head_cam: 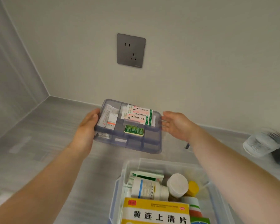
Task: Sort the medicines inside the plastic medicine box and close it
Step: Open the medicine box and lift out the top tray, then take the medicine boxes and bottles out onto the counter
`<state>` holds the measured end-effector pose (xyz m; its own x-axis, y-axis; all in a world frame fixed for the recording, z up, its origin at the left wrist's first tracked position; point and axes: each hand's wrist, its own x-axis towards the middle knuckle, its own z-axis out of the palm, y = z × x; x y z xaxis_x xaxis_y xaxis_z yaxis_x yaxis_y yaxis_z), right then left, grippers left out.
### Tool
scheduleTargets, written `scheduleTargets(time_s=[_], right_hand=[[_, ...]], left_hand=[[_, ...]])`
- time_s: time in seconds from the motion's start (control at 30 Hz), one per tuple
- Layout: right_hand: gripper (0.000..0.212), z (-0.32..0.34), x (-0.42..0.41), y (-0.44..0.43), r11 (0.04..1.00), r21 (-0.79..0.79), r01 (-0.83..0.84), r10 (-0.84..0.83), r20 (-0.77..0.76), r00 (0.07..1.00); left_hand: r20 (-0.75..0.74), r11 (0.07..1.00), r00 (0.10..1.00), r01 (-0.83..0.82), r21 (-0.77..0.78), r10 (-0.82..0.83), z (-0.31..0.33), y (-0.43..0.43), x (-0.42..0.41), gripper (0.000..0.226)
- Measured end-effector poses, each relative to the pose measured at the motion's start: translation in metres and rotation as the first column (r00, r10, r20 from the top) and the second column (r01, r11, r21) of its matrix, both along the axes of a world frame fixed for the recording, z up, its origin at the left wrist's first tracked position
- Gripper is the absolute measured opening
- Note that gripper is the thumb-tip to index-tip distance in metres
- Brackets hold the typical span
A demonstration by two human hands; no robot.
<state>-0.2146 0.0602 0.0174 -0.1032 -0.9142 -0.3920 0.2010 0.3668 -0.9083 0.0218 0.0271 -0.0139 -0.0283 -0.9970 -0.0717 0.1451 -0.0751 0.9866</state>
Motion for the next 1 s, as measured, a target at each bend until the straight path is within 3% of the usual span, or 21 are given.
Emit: scheduleTargets(time_s=[0.13,0.2,0.27,0.4,0.47,0.57,0.67,0.73,0.8,0.83,0.9,1.0], right_hand=[[0.012,-0.035,0.002,-0.027,0.985,0.149,-0.09,0.1,-0.065,0.993],[0.055,-0.05,0.005,-0.035,0.97,0.219,-0.105,0.134,-0.124,0.983],[0.071,-0.06,0.008,-0.037,0.957,0.261,-0.123,0.186,-0.231,0.955],[0.068,-0.06,0.004,-0.034,0.954,0.263,-0.143,0.24,-0.388,0.89],[0.066,-0.052,0.001,-0.026,0.953,0.253,-0.168,0.282,-0.528,0.801],[0.061,-0.029,0.0,-0.004,0.983,0.102,-0.156,0.183,-0.682,0.708],[0.049,0.0,0.0,0.03,0.989,-0.125,-0.083,-0.028,-0.696,0.717],[0.042,0.016,0.0,0.065,0.965,-0.254,-0.068,-0.129,-0.681,0.721],[0.034,0.022,0.004,0.106,0.94,-0.331,-0.086,-0.169,-0.668,0.725],[0.032,0.021,0.006,0.126,0.934,-0.342,-0.102,-0.167,-0.671,0.722],[0.032,0.013,0.012,0.162,0.947,-0.29,-0.139,-0.124,-0.728,0.674],[0.048,-0.004,0.02,0.196,0.985,-0.082,-0.15,0.021,-0.812,0.584]], left_hand=[[0.056,0.996,0.998,-0.016,0.091,0.011,-0.034,-0.015,0.01,0.034],[0.11,0.99,0.994,-0.007,0.143,-0.009,-0.047,-0.016,0.01,0.037],[0.123,0.982,0.992,0.001,0.19,-0.024,-0.056,-0.014,0.006,0.039],[0.147,0.979,0.989,-0.008,0.204,-0.022,-0.061,-0.008,-0.001,0.038],[0.219,0.982,0.975,0.004,0.188,-0.046,-0.06,-0.003,-0.004,0.038],[0.398,0.994,0.916,0.01,0.111,-0.054,-0.053,0.009,-0.007,0.035],[0.5,0.999,0.866,-0.039,0.013,0.027,-0.034,0.032,-0.007,0.033],[0.413,0.997,0.909,-0.04,-0.061,0.061,-0.016,0.055,-0.003,0.027],[0.211,0.993,0.976,-0.029,-0.118,0.053,0.001,0.091,0.006,0.022],[0.158,0.991,0.987,-0.01,-0.135,0.032,0.008,0.111,0.01,0.027],[0.2,0.98,0.979,0.072,-0.184,-0.034,0.012,0.149,0.016,0.037],[0.502,0.92,0.858,0.278,-0.275,-0.11,-0.002,0.189,0.011,0.047]])
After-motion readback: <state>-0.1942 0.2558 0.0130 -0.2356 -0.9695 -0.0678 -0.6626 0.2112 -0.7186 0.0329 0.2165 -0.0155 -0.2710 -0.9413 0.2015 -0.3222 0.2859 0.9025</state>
